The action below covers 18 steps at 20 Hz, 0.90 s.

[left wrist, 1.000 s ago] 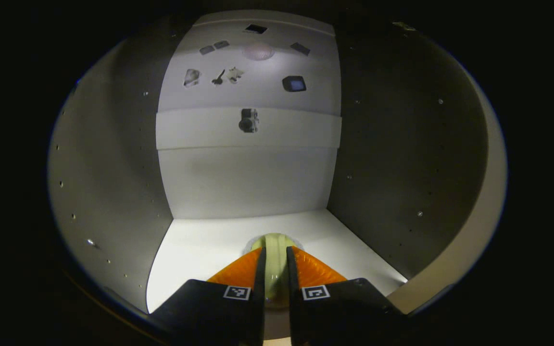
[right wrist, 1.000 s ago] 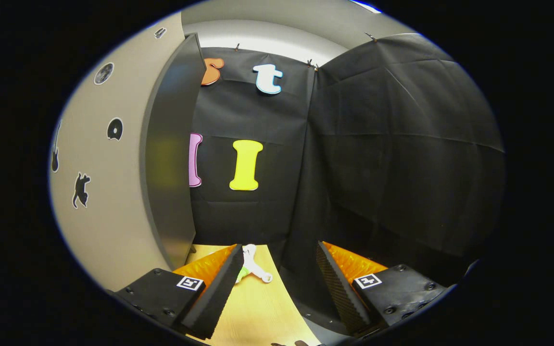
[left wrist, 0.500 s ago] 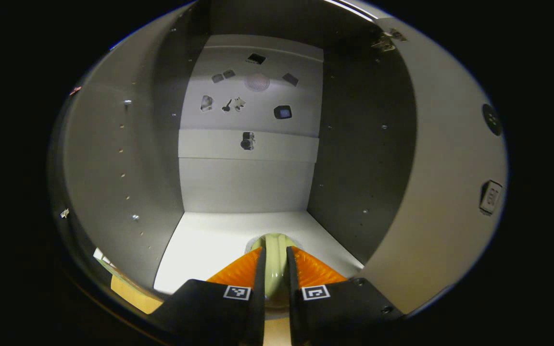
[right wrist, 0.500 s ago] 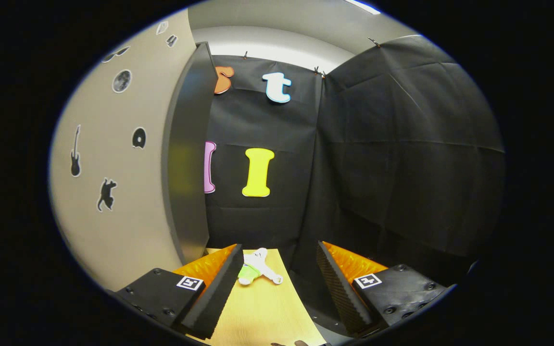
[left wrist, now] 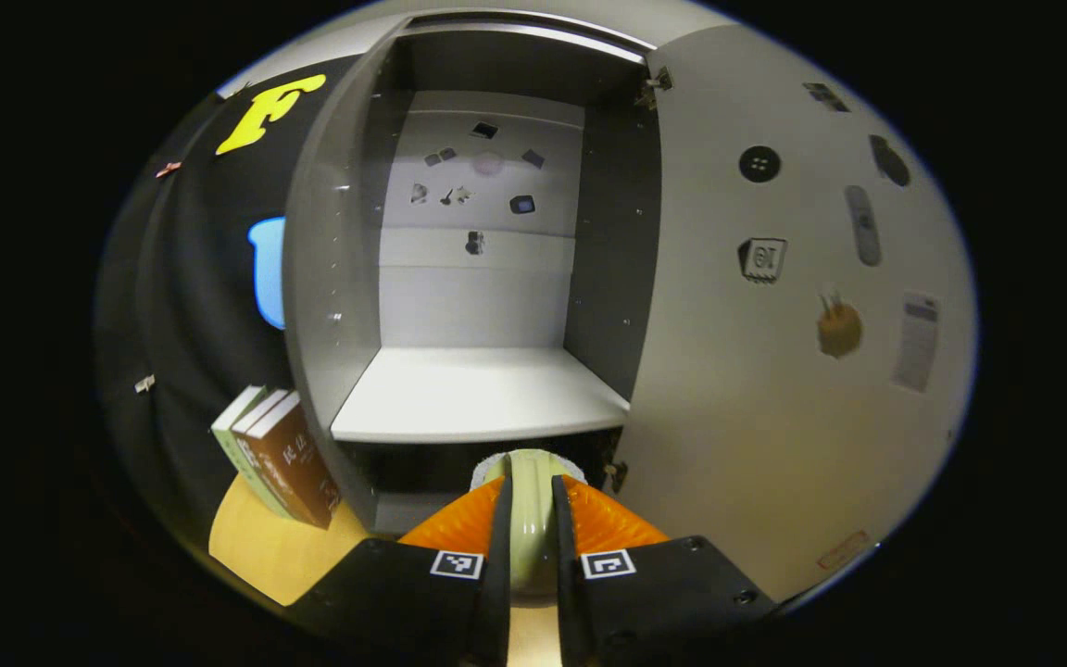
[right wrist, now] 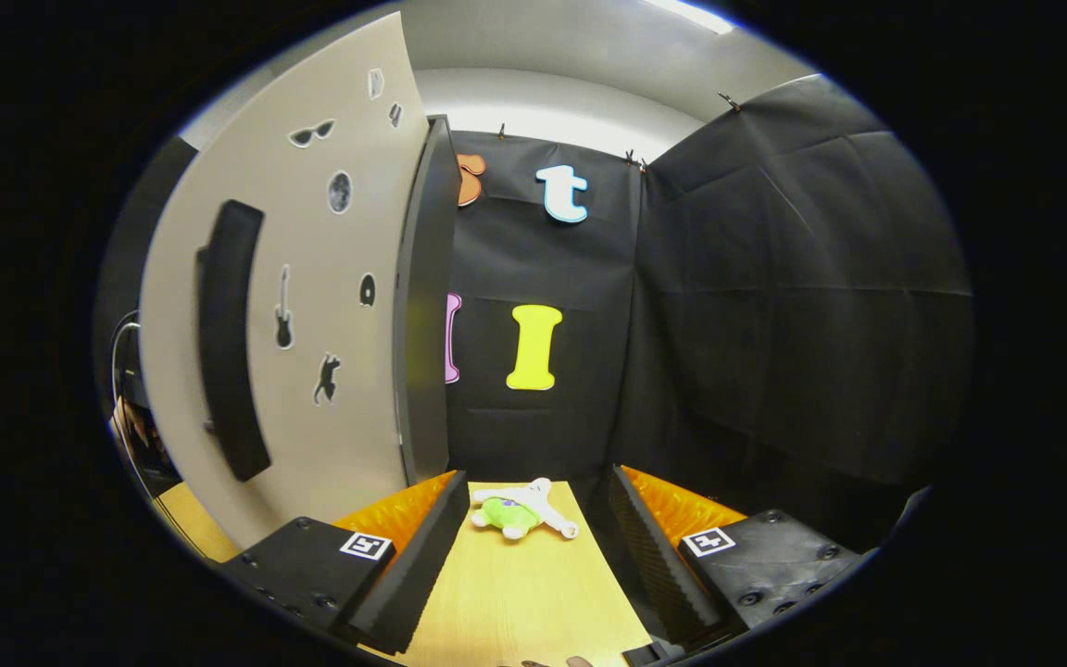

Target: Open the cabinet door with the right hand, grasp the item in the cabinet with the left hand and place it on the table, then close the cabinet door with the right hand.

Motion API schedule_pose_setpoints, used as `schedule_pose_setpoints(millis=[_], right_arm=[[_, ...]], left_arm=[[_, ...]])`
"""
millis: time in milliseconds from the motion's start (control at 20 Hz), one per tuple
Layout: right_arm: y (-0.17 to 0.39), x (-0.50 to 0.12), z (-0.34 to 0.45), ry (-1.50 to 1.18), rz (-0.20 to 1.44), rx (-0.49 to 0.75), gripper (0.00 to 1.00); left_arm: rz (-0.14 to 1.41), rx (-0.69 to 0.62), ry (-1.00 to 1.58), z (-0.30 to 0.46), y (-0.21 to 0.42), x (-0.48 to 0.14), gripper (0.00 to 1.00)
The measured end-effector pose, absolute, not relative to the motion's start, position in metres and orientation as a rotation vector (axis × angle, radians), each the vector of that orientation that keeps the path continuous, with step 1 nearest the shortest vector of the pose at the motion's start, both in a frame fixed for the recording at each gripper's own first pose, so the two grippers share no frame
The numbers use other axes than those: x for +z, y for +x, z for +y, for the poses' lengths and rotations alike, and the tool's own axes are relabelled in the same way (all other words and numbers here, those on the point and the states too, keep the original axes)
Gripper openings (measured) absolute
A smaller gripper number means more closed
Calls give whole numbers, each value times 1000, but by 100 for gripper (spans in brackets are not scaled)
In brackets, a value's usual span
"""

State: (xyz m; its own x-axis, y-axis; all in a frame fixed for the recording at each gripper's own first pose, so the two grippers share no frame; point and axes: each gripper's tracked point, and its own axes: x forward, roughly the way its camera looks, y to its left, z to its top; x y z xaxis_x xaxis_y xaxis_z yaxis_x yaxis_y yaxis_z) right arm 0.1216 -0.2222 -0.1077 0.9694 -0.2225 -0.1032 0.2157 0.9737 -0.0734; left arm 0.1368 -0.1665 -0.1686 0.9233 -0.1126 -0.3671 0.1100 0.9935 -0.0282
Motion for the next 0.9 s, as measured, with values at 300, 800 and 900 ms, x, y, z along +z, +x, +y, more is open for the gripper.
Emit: schedule_pose_setpoints(millis=[300,800,900], right_arm=[[75,-110,-214,-20,91,-232,98],[78,-153,-240,27,101,-240,98],[81,-159,-251,19,101,-242,98]], left_arm=[[443,-74,-52,-169,57,-235,24],[520,72,-56,-170,27,-381,24],[535,98,-52,-170,25,-403,24]])
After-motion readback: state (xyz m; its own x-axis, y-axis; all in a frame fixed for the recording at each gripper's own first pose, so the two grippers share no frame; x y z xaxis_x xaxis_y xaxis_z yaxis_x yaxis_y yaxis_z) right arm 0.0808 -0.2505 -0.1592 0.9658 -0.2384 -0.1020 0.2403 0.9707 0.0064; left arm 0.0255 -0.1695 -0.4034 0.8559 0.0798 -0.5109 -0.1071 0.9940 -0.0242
